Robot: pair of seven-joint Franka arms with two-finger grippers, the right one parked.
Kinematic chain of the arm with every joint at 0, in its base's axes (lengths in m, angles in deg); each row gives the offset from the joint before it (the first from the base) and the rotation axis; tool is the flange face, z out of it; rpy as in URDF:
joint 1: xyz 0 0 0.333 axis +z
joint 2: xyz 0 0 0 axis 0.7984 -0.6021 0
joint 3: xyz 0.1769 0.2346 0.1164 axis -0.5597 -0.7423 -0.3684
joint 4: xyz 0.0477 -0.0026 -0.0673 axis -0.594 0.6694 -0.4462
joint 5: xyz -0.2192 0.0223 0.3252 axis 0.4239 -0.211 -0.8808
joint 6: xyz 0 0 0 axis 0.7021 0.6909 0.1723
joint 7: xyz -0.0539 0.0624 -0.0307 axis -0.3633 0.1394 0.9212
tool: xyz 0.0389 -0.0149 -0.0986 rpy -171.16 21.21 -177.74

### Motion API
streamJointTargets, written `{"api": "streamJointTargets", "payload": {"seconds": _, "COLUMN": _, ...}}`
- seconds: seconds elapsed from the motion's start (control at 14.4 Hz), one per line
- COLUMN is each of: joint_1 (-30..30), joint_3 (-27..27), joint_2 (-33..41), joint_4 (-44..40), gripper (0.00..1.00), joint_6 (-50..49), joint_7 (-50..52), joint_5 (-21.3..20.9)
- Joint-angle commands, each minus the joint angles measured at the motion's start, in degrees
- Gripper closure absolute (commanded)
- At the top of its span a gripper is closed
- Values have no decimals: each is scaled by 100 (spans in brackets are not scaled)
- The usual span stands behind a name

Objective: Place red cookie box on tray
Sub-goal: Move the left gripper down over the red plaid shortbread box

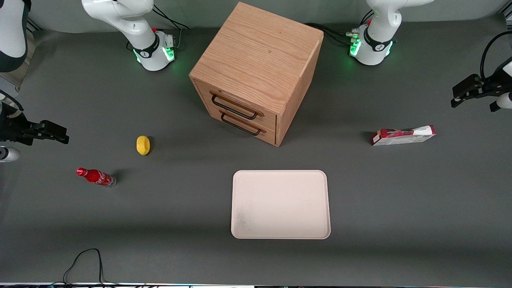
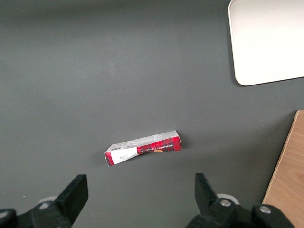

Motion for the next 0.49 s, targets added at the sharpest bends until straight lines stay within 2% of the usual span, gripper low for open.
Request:
{"api": "streamJointTargets", "payload": {"seconds": 0.0, "joint_1": -23, "joint_3": 12, "joint_2": 39, "joint_4": -109, "gripper": 0, "joint_6": -277, "joint_7": 132, "joint_5": -76}}
{"api": "streamJointTargets", "payload": {"seconds": 0.21, "joint_1": -23, "joint_3": -23, "joint_2": -40, "joint_4": -92, "gripper": 0, "joint_6": -182, "joint_7": 114, "joint_5": -198}}
{"api": "streamJointTargets", "payload": {"seconds": 0.35, "joint_1": -50, "joint_3": -5, "joint_2": -110, "joint_4": 39, "gripper": 0, "joint_6": -268, "joint_7": 35, "joint_5": -706}}
{"api": "streamJointTargets", "payload": {"seconds": 0.42, "joint_1": -50, "joint_3": -5, "joint_2": -128, "joint_4": 127, "gripper": 0, "joint_6": -295, "joint_7": 26, "joint_5": -717}}
